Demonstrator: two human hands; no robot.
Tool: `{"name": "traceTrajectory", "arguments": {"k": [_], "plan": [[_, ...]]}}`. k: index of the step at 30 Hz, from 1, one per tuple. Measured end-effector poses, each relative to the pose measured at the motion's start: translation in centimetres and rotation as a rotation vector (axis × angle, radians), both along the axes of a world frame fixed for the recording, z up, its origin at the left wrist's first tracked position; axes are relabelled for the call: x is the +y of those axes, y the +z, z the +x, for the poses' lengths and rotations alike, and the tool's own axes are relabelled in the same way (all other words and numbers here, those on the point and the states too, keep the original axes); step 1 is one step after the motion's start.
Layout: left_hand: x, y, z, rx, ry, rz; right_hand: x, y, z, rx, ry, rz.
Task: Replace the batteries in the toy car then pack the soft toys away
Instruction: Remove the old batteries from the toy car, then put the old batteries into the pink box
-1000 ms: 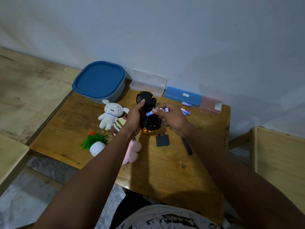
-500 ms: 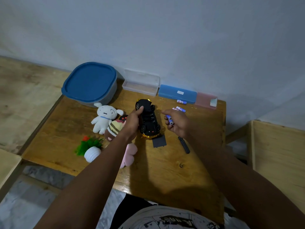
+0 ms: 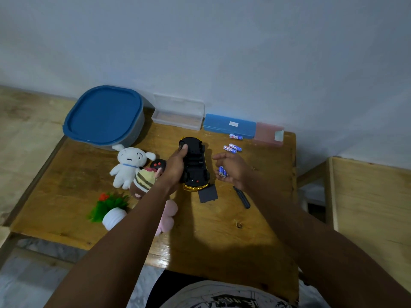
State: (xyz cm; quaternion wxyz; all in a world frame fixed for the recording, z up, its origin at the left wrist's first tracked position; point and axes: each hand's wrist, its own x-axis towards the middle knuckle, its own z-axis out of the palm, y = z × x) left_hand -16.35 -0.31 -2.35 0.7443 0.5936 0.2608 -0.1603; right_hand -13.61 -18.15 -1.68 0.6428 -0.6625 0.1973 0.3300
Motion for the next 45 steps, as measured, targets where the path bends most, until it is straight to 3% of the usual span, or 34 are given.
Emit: {"name": "traceTrajectory", "arguments": {"k": [12, 22, 27, 31, 36, 45], "plan": [[-0.6, -0.4, 0.9, -0.029, -0.154, 0.269, -0.4, -1.1, -0.9, -0.155, 0.085, -0.189], [-1.0, -2.0, -0.3, -0.161, -0.205, 0.728, -0.5, -1.7, -0.4, -0.155, 0.069, -0.190], [-3.1, -0.5, 0.8, -0.302, -0.120, 0.905, -2.3, -1.6, 0.9, -0.270, -0.027, -0.221], [-7.2, 0.7, 4.0, -0.494, -0.263, 1.000, -6.1, -1.9, 3.0, -0.442, -0.048, -0.477], [-13.5, 0.4, 8.5, -0.556, -0.606, 1.147, -12.0, -2.3, 6.4, -0.646, 0.135, -0.950], [-17.3, -2.0, 13.2, -0.532, -0.763, 1.430, -16.0, -4.3, 10.1, -0.929, 0.628, -1.269]]}}
